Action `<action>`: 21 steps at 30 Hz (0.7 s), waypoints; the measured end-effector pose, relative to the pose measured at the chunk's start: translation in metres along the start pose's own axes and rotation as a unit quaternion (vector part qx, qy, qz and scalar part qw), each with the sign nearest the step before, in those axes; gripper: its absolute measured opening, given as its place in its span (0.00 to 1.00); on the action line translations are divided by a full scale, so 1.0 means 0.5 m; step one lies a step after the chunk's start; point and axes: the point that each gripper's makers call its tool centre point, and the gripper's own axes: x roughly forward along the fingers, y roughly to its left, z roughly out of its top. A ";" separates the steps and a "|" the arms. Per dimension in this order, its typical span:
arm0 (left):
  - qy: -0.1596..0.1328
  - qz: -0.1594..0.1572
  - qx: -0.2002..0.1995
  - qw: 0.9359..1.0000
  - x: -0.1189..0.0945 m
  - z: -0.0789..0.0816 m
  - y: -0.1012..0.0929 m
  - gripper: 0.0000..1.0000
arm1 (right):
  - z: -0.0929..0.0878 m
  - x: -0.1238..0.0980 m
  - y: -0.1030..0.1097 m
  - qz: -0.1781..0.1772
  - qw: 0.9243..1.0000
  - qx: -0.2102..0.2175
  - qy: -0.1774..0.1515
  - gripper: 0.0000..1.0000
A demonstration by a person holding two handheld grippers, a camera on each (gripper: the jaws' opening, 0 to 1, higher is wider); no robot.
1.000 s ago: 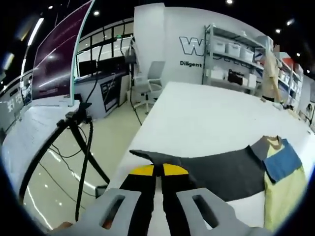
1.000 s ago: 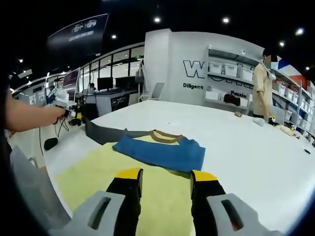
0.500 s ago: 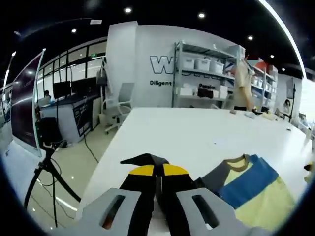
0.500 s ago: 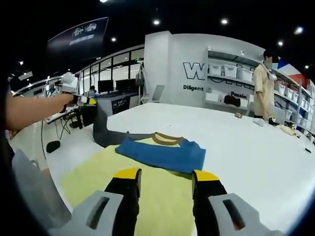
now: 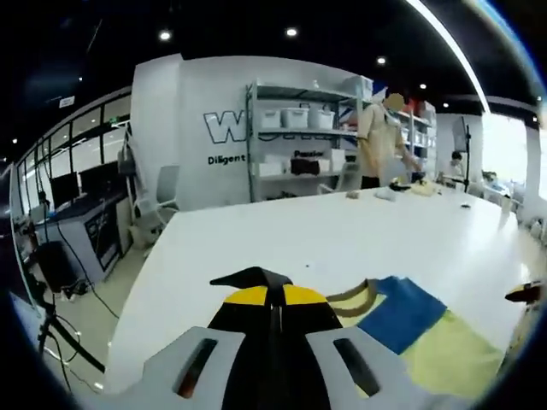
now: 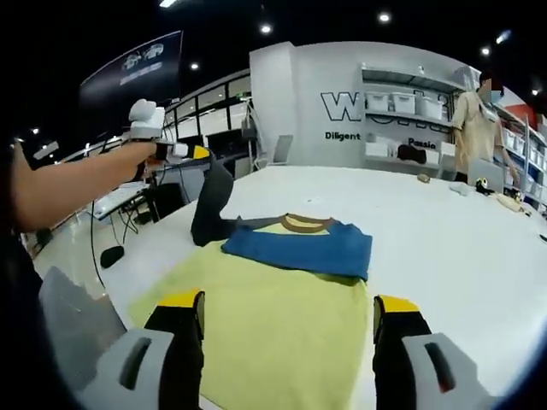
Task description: Fold the garment on the visible template until the final outline fits inside the template.
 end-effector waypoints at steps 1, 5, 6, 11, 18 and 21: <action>-0.002 -0.005 0.006 1.000 0.004 0.006 -0.017 0.01 | 0.000 -0.001 0.001 0.001 1.000 0.000 -0.002 0.85; -0.003 -0.024 0.015 1.000 0.015 0.015 -0.068 0.01 | -0.004 -0.005 0.006 0.005 1.000 -0.001 0.000 0.86; -0.003 -0.030 0.021 0.999 0.018 0.017 -0.084 0.01 | -0.004 -0.007 0.009 0.006 1.000 -0.003 -0.001 0.86; -0.004 -0.048 0.030 0.998 0.028 0.025 -0.134 0.01 | 0.000 -0.009 0.009 0.006 1.000 -0.002 -0.007 0.85; -0.011 -0.077 0.047 0.996 0.054 0.041 -0.222 0.01 | 0.006 -0.013 0.011 0.009 1.000 0.000 -0.016 0.83; -0.007 -0.091 0.060 0.994 0.072 0.033 -0.264 0.01 | 0.007 -0.014 0.008 0.008 1.000 0.006 -0.018 0.82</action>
